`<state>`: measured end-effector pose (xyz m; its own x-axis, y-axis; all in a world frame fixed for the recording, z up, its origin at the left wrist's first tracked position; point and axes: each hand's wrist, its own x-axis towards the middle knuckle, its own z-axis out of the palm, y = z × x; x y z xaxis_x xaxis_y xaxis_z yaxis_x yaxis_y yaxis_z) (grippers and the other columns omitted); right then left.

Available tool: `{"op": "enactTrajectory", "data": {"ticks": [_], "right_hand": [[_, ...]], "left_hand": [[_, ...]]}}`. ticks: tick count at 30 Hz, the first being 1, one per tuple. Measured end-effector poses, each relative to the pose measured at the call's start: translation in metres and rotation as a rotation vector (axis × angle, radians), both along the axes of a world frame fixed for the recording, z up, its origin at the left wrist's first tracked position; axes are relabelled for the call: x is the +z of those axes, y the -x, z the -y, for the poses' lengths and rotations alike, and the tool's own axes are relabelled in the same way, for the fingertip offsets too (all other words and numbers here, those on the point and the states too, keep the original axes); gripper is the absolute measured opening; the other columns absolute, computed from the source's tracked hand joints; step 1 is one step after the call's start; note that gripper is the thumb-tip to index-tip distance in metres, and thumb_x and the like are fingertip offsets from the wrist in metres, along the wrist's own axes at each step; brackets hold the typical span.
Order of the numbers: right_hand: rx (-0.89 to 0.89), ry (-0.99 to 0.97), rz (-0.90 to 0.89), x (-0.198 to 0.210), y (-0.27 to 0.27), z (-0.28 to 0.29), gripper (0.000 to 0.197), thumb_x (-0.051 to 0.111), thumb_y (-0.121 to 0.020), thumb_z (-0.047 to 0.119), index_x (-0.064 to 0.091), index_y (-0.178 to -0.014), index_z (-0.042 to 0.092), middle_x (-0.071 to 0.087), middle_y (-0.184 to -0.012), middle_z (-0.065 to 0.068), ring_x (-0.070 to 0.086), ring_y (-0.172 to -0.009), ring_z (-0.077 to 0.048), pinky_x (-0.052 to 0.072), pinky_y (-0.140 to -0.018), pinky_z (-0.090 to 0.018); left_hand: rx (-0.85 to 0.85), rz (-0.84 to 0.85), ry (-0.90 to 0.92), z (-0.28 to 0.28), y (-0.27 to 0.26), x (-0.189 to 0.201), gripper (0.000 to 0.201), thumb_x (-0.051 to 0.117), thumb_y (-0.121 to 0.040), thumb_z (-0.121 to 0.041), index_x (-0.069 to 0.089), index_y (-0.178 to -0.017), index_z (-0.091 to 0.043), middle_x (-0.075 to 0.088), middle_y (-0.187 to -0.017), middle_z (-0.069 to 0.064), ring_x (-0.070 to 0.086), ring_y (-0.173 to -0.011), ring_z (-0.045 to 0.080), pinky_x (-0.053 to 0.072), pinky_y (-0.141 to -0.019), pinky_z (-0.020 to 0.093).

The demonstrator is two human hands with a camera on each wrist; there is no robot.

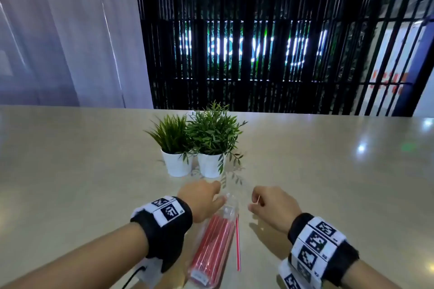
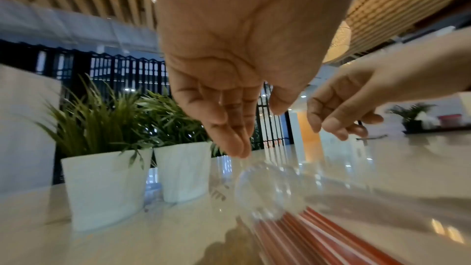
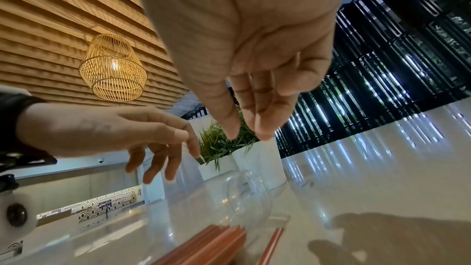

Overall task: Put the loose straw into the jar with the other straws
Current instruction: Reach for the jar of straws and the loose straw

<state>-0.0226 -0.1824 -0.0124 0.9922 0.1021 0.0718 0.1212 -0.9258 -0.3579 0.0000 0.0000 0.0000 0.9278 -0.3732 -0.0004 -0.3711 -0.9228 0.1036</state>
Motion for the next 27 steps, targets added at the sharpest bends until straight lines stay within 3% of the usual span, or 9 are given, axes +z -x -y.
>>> {"op": "enactTrajectory", "data": {"ticks": [5,7,10,13,16,19,22,24,27], "right_hand": [[0.021,0.12,-0.172,-0.02,0.0,0.006,0.016,0.057,-0.084,0.035,0.05,-0.08,0.021,0.056,-0.086,0.001,0.052,-0.078,-0.019,0.03,-0.051,-0.022],[0.009,0.113,-0.187,-0.025,0.001,0.007,0.016,0.057,-0.084,0.034,0.053,-0.079,0.019,0.059,-0.084,0.0,0.054,-0.076,-0.021,0.032,-0.052,-0.023],[-0.02,0.087,-0.184,-0.032,0.003,0.006,0.017,0.056,-0.083,0.032,0.056,-0.077,0.017,0.063,-0.081,-0.001,0.058,-0.073,-0.021,0.036,-0.054,-0.026],[-0.05,0.063,-0.215,-0.038,0.004,0.001,0.018,0.055,-0.082,0.033,0.057,-0.077,0.016,0.066,-0.082,-0.002,0.061,-0.075,-0.021,0.042,-0.059,-0.028],[-0.046,0.05,-0.272,-0.04,0.001,-0.004,0.02,0.056,-0.083,0.035,0.054,-0.075,0.016,0.061,-0.08,-0.002,0.058,-0.074,-0.023,0.038,-0.056,-0.027],[-0.041,0.021,-0.339,-0.042,-0.006,-0.013,0.022,0.058,-0.082,0.036,0.052,-0.076,0.016,0.054,-0.075,0.0,0.053,-0.068,-0.019,0.035,-0.05,-0.025],[-0.088,-0.023,-0.343,-0.044,-0.013,-0.023,0.024,0.063,-0.079,0.037,0.054,-0.075,0.014,0.052,-0.067,0.002,0.051,-0.059,-0.016,0.034,-0.047,-0.023],[-0.098,-0.021,-0.342,-0.045,-0.017,-0.031,0.023,0.067,-0.078,0.032,0.054,-0.074,0.014,0.054,-0.069,0.0,0.054,-0.063,-0.018,0.038,-0.051,-0.023],[-0.094,0.043,-0.35,-0.048,-0.023,-0.04,0.016,0.068,-0.078,0.021,0.056,-0.083,0.011,0.059,-0.085,-0.008,0.057,-0.077,-0.026,0.041,-0.064,-0.028]], "left_hand": [[0.024,-0.228,-0.01,0.0,0.005,-0.026,0.092,0.036,-0.074,-0.073,0.01,-0.142,-0.016,0.062,-0.104,0.017,0.059,-0.093,0.032,0.046,-0.079,0.038],[0.032,-0.27,-0.018,-0.002,0.004,-0.03,0.106,0.046,-0.07,-0.072,-0.005,-0.144,-0.016,0.062,-0.101,0.017,0.058,-0.088,0.03,0.047,-0.077,0.036],[0.105,-0.388,0.092,-0.007,-0.001,-0.033,0.118,0.059,-0.065,-0.068,-0.012,-0.143,-0.015,0.062,-0.108,0.017,0.053,-0.08,0.023,0.041,-0.073,0.029],[0.175,-0.507,0.258,-0.01,-0.002,-0.038,0.117,0.067,-0.063,-0.061,-0.006,-0.144,-0.016,0.061,-0.116,0.012,0.055,-0.086,0.022,0.044,-0.078,0.028],[0.166,-0.463,0.345,-0.011,-0.001,-0.037,0.106,0.067,-0.068,-0.052,0.003,-0.143,-0.015,0.06,-0.103,0.008,0.055,-0.086,0.02,0.045,-0.081,0.028],[0.154,-0.4,0.47,-0.015,-0.002,-0.03,0.096,0.069,-0.071,-0.044,0.01,-0.14,-0.012,0.056,-0.083,-0.004,0.057,-0.074,0.013,0.045,-0.067,0.024],[0.184,-0.337,0.607,-0.02,-0.003,-0.024,0.091,0.073,-0.067,-0.042,0.019,-0.135,-0.013,0.054,-0.079,-0.006,0.055,-0.07,0.008,0.041,-0.056,0.02],[0.201,-0.31,0.695,-0.022,-0.001,-0.023,0.085,0.075,-0.064,-0.045,0.026,-0.127,-0.016,0.055,-0.081,-0.003,0.058,-0.073,0.011,0.045,-0.058,0.023],[0.232,-0.242,0.804,-0.025,0.001,-0.024,0.081,0.075,-0.056,-0.054,0.032,-0.116,-0.022,0.054,-0.084,-0.001,0.059,-0.076,0.015,0.047,-0.059,0.027]]}}
